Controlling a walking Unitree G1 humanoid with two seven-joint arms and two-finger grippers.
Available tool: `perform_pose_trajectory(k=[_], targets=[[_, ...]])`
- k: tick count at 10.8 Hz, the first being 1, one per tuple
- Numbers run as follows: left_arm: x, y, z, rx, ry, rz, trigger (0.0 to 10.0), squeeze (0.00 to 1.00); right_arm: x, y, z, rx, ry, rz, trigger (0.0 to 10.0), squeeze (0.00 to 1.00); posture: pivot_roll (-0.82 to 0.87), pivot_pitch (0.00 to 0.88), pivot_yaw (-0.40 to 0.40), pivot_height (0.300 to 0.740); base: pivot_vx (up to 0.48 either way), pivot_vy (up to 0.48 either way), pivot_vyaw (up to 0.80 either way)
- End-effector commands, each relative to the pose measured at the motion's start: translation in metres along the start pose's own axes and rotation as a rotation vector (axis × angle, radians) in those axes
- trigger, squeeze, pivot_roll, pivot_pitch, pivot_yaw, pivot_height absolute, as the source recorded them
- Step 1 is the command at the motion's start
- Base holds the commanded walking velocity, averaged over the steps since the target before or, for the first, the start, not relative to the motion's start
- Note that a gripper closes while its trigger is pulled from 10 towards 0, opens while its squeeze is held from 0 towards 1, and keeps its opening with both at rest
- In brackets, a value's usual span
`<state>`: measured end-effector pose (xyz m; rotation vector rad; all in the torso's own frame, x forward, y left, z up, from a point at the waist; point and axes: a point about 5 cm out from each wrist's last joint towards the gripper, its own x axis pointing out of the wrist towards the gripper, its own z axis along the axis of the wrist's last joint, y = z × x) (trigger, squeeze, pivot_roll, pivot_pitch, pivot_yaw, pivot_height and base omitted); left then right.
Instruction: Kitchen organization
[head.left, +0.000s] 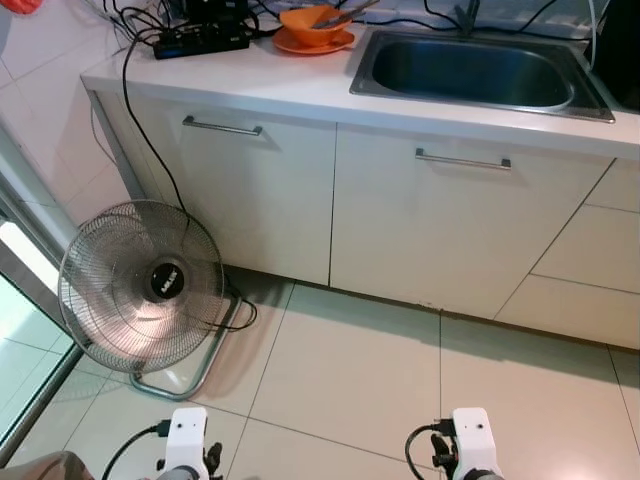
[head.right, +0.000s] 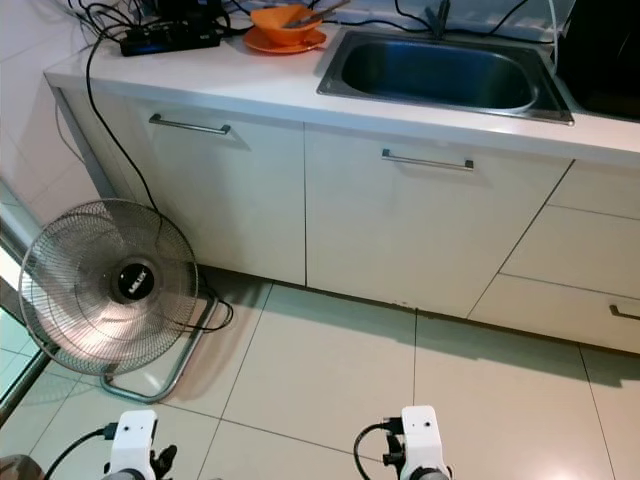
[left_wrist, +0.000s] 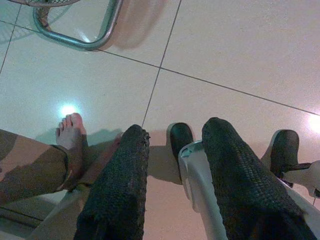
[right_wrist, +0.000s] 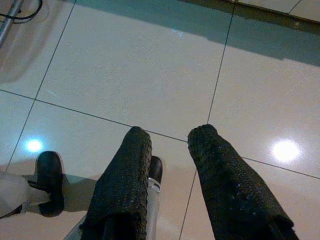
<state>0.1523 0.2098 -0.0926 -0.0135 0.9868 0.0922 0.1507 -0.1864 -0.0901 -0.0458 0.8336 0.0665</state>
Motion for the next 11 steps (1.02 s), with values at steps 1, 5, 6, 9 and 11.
perform_pose_trajectory(k=[1, 5, 6, 9, 11], targets=[[-0.0009, 0.0027, -0.0021, -0.005, -0.003, 0.013, 10.0, 0.00, -0.0011, -0.0004, -0.0029, 0.008, 0.010, -0.001, 10.0, 0.00, 0.00, 0.007, 0.026, 0.740, 0.000, 0.000, 0.00], [-0.0014, 0.0025, -0.0038, -0.004, -0.003, 0.013, 10.0, 0.00, -0.0017, -0.0004, -0.0046, 0.007, 0.015, 0.003, 10.0, 0.00, 0.00, 0.000, 0.022, 0.740, 0.000, 0.000, 0.00], [-0.0015, 0.0025, -0.0044, -0.004, -0.003, 0.013, 10.0, 0.00, -0.0020, -0.0004, -0.0052, 0.008, 0.017, 0.003, 10.0, 0.00, 0.00, 0.000, 0.022, 0.740, 0.000, 0.000, 0.00], [-0.0019, 0.0029, -0.0055, -0.004, -0.002, 0.016, 10.0, 0.00, -0.0025, 0.0000, -0.0064, 0.011, 0.019, 0.005, 10.0, 0.00, 0.00, 0.000, 0.020, 0.740, 0.000, 0.000, 0.00], [-0.0018, 0.0029, -0.0054, -0.004, -0.004, 0.017, 10.0, 0.00, -0.0024, -0.0001, -0.0063, 0.012, 0.020, 0.004, 10.0, 0.00, 0.00, 0.000, 0.021, 0.740, 0.000, 0.000, 0.00]])
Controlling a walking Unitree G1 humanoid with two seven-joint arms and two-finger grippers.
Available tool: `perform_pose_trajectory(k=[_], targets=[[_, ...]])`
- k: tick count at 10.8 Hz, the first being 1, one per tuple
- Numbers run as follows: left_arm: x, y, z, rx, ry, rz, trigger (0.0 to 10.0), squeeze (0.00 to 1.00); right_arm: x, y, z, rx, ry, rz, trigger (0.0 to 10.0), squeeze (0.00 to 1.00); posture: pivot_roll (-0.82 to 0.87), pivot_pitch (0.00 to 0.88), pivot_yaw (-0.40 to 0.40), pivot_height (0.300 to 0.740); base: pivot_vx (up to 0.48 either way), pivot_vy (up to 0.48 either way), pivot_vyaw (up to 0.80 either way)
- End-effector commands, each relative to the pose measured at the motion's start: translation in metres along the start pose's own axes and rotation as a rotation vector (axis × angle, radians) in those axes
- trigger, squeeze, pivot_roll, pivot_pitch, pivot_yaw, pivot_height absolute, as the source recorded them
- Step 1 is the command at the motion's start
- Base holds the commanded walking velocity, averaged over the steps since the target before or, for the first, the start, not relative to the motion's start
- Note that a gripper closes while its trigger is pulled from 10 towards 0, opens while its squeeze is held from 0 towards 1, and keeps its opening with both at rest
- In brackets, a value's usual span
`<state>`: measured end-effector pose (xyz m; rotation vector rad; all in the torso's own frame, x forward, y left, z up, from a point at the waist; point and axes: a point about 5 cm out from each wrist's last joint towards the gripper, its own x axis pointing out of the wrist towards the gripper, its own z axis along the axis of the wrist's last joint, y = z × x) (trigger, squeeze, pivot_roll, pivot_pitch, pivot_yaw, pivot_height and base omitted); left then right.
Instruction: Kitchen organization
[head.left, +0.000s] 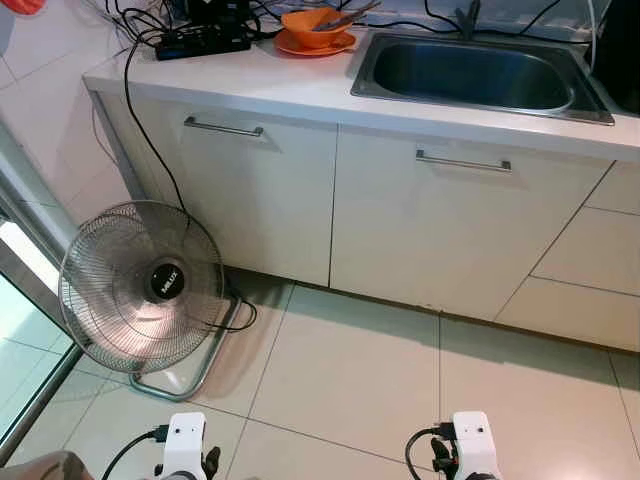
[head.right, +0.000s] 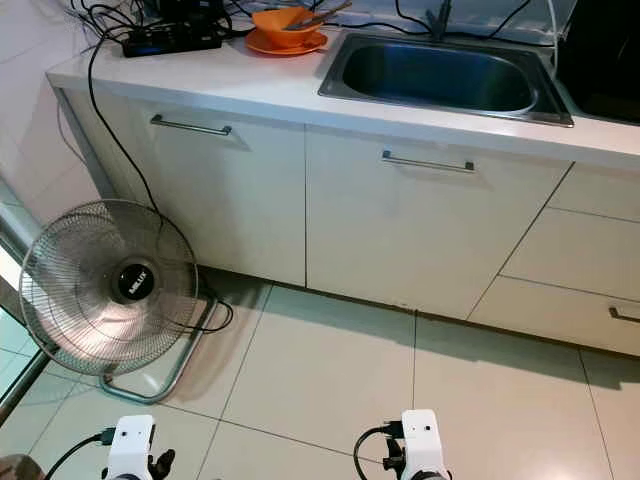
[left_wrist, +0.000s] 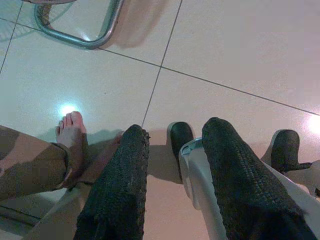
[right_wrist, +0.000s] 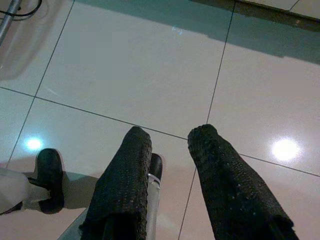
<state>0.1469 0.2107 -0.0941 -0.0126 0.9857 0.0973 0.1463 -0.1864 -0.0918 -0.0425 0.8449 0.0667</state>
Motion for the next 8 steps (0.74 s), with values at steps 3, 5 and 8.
perform_pose_trajectory(k=[3, 5, 8], targets=[[-0.0002, 0.0019, 0.0003, -0.003, -0.006, 0.017, 10.0, 0.00, -0.0006, -0.0004, -0.0017, 0.010, 0.007, 0.003, 10.0, 0.00, 0.00, 0.000, 0.019, 0.740, 0.000, 0.000, 0.00], [-0.0001, 0.0017, 0.0006, -0.005, -0.007, 0.018, 10.0, 0.00, -0.0006, -0.0008, -0.0016, 0.011, 0.008, 0.002, 10.0, 0.00, 0.00, 0.000, 0.018, 0.740, 0.000, 0.000, 0.00], [0.0000, 0.0013, 0.0011, -0.009, -0.010, 0.020, 10.0, 0.00, -0.0004, -0.0012, -0.0012, 0.013, 0.008, 0.002, 10.0, 0.00, 0.00, 0.003, 0.015, 0.740, 0.000, 0.000, 0.00]])
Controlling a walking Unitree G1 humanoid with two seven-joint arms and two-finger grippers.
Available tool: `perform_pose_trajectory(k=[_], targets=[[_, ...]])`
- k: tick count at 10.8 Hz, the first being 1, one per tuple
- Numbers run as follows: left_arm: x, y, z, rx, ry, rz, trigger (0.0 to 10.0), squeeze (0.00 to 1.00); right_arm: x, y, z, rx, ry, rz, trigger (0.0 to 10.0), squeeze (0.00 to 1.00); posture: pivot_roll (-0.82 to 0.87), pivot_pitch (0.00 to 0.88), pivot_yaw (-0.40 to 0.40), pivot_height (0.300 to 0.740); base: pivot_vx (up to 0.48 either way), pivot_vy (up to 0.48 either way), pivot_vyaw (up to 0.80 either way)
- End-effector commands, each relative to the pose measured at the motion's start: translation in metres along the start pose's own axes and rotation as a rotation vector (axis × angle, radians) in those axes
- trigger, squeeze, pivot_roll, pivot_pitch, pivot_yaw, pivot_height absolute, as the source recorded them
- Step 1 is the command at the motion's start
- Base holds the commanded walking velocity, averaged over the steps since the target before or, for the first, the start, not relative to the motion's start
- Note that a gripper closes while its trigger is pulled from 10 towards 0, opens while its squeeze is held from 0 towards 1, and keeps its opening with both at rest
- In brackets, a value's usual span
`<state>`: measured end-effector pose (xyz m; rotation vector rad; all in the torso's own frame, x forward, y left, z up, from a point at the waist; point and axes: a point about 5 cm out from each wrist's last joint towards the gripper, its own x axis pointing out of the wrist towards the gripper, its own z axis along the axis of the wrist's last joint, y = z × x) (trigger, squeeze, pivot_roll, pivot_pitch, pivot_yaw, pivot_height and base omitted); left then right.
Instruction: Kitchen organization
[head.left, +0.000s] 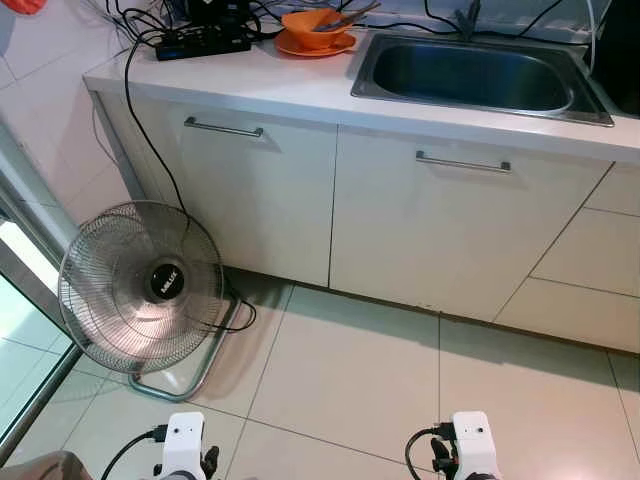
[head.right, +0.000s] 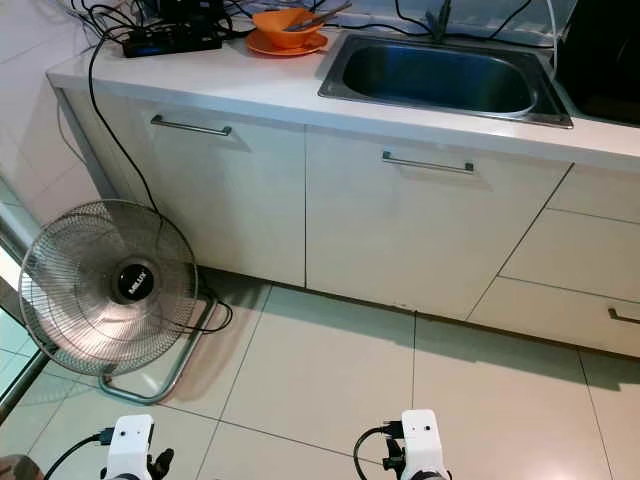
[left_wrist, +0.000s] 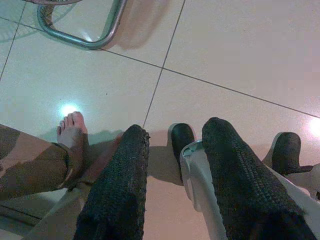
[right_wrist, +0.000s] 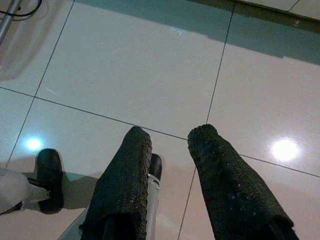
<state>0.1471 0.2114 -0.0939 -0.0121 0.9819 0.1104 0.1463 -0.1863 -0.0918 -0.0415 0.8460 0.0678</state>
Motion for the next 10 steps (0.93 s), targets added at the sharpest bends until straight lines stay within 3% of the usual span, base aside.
perform_pose_trajectory(k=[1, 7, 10], targets=[[0.000, 0.001, 0.001, -0.005, -0.007, 0.011, 10.0, 0.00, 0.000, -0.001, -0.001, 0.011, 0.006, 0.001, 10.0, 0.00, 0.00, 0.004, 0.014, 0.740, 0.000, 0.000, 0.00], [0.000, 0.001, 0.004, -0.020, -0.037, 0.028, 10.0, 0.00, 0.000, -0.003, 0.002, 0.002, -0.014, -0.010, 10.0, 0.00, 0.01, 0.013, 0.011, 0.740, 0.000, 0.000, 0.00], [-0.002, 0.001, 0.014, -0.070, -0.166, 0.062, 10.0, 0.00, 0.001, -0.004, 0.005, 0.003, -0.034, -0.010, 10.0, 0.00, 0.01, 0.021, 0.006, 0.740, 0.000, 0.000, 0.00]])
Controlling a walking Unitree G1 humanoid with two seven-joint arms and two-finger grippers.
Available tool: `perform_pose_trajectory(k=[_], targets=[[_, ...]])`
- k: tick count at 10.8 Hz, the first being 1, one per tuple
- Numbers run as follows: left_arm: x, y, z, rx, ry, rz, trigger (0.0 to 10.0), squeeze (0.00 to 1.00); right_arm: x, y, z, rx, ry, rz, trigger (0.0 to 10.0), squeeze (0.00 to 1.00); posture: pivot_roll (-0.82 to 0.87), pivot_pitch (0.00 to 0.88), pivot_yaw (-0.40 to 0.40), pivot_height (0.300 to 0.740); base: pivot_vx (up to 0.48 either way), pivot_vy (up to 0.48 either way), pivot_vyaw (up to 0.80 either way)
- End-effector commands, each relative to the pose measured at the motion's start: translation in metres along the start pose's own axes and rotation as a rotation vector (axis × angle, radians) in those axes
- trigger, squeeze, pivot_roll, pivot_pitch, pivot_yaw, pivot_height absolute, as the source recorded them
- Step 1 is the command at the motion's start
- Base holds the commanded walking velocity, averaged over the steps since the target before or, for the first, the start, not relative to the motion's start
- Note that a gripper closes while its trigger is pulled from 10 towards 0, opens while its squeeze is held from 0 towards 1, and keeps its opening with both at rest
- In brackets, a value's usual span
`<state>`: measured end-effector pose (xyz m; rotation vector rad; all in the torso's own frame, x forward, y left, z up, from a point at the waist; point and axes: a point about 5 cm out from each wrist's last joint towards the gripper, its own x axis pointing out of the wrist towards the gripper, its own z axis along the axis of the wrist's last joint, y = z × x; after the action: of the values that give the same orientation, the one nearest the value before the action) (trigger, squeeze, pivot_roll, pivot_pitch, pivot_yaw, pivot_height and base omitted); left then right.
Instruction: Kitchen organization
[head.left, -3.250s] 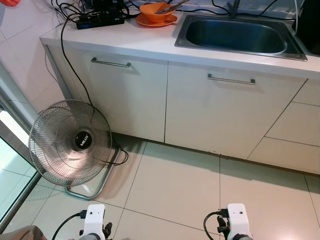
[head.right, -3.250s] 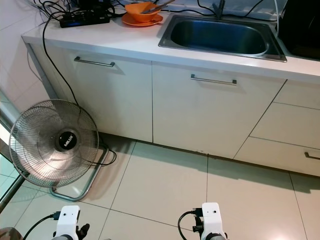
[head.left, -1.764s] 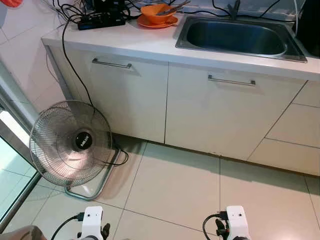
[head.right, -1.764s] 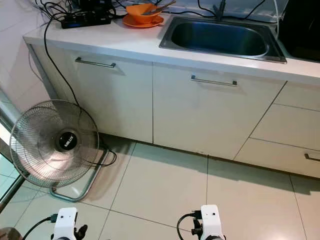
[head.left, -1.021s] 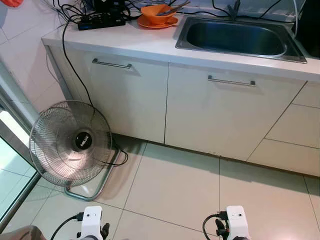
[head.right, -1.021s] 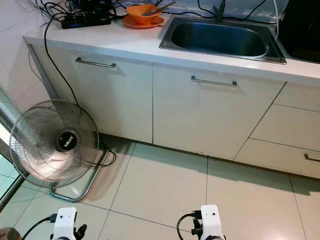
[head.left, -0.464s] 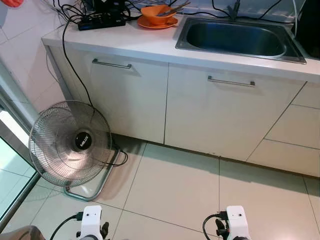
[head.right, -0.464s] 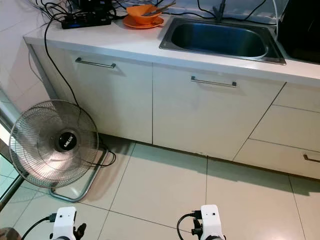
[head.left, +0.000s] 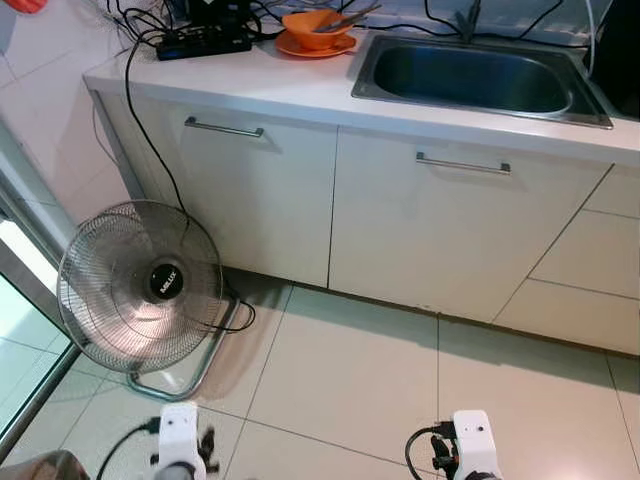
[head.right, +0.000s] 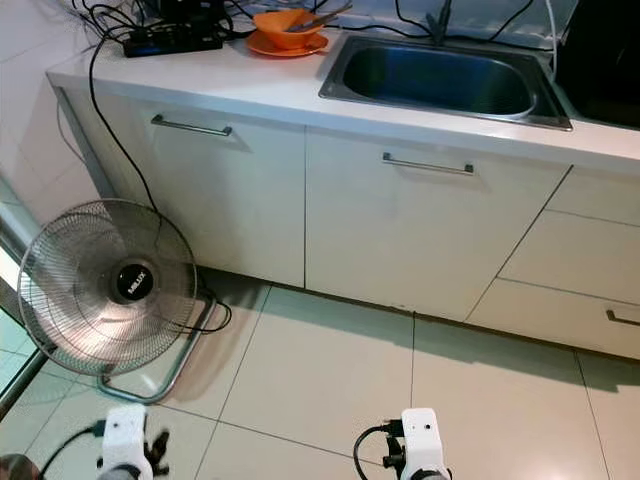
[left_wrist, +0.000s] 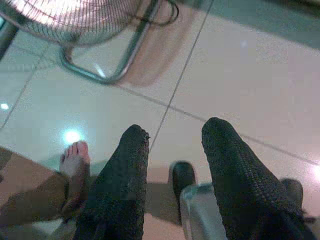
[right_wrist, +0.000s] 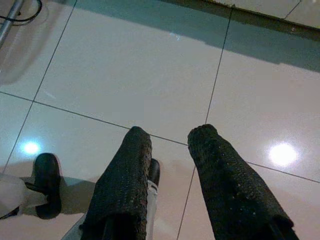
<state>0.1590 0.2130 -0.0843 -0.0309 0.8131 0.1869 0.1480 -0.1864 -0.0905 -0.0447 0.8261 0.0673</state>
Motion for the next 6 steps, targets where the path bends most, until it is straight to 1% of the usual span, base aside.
perform_pose_trajectory(k=[1, 3, 4, 5, 6], targets=[[-0.0006, 0.0000, 0.0002, -0.014, -0.016, 0.012, 10.0, 0.00, 0.0007, -0.0033, 0.0036, 0.005, -0.014, -0.007, 10.0, 0.00, 0.01, 0.024, 0.008, 0.740, 0.000, 0.000, 0.00], [-0.0003, -0.0008, 0.0007, -0.019, -0.017, 0.008, 10.0, 0.00, 0.0011, -0.0038, 0.0040, 0.006, -0.011, -0.009, 10.0, 0.00, 0.01, 0.026, 0.009, 0.740, 0.000, 0.000, 0.00], [0.0001, -0.0009, -0.0036, -0.011, 0.037, 0.006, 10.0, 0.00, 0.0012, -0.0040, 0.0040, 0.007, -0.008, -0.011, 10.0, 0.00, 0.01, 0.029, 0.009, 0.740, 0.000, 0.000, 0.00], [0.0003, -0.0012, -0.0061, -0.006, 0.070, -0.003, 10.0, 0.00, 0.0013, -0.0041, 0.0039, 0.007, -0.007, -0.012, 10.0, 0.00, 0.01, 0.030, 0.009, 0.740, 0.000, 0.000, 0.00], [0.0008, -0.0007, -0.0083, 0.058, 0.117, -0.011, 10.0, 0.00, 0.0012, -0.0044, 0.0038, 0.006, -0.006, -0.013, 10.0, 0.00, 0.01, 0.031, 0.009, 0.740, 0.000, 0.000, 0.00]])
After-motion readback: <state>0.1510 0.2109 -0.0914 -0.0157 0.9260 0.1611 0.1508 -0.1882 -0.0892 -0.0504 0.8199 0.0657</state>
